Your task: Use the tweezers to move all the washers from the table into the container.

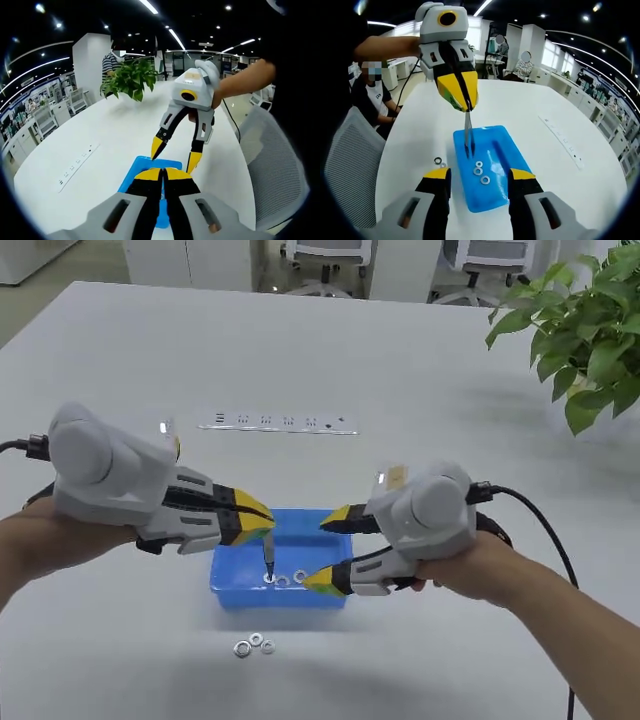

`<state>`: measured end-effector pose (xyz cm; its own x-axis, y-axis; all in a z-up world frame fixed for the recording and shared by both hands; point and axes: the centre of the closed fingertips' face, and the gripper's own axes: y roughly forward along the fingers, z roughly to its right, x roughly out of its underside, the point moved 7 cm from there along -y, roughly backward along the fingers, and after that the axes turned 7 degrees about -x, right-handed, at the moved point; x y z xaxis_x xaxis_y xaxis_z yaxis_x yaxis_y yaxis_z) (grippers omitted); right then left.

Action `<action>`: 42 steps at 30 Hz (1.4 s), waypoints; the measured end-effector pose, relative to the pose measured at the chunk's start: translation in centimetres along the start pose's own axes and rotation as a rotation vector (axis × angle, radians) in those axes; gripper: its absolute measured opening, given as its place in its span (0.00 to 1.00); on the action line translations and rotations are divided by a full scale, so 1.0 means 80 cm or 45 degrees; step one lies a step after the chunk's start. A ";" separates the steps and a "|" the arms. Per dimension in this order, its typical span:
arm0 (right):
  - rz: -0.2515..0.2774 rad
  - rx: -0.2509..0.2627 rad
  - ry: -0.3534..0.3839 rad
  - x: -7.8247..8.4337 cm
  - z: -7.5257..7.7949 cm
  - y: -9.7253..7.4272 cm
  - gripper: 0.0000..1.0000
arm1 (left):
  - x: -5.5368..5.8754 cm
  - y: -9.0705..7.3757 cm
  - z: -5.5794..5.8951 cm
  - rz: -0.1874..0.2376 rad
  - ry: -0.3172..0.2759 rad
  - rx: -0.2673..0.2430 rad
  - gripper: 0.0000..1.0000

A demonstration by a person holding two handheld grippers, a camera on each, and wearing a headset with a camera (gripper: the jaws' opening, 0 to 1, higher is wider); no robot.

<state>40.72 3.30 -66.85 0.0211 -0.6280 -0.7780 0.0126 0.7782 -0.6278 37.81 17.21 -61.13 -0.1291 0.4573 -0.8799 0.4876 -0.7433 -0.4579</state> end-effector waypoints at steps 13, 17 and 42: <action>0.022 0.037 0.053 0.013 -0.016 -0.014 0.60 | -0.009 -0.016 0.014 0.008 0.001 0.011 0.05; 0.038 0.037 0.062 0.014 -0.020 -0.016 0.62 | -0.012 -0.019 0.017 0.015 0.010 0.005 0.05; 0.041 0.043 0.071 0.025 -0.037 -0.022 0.64 | -0.001 -0.020 0.051 0.024 -0.004 0.051 0.05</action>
<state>37.78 0.69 -67.40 -0.0335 -0.6013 -0.7983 0.0461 0.7970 -0.6022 33.54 16.40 -60.84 -0.1228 0.4418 -0.8887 0.4552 -0.7707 -0.4460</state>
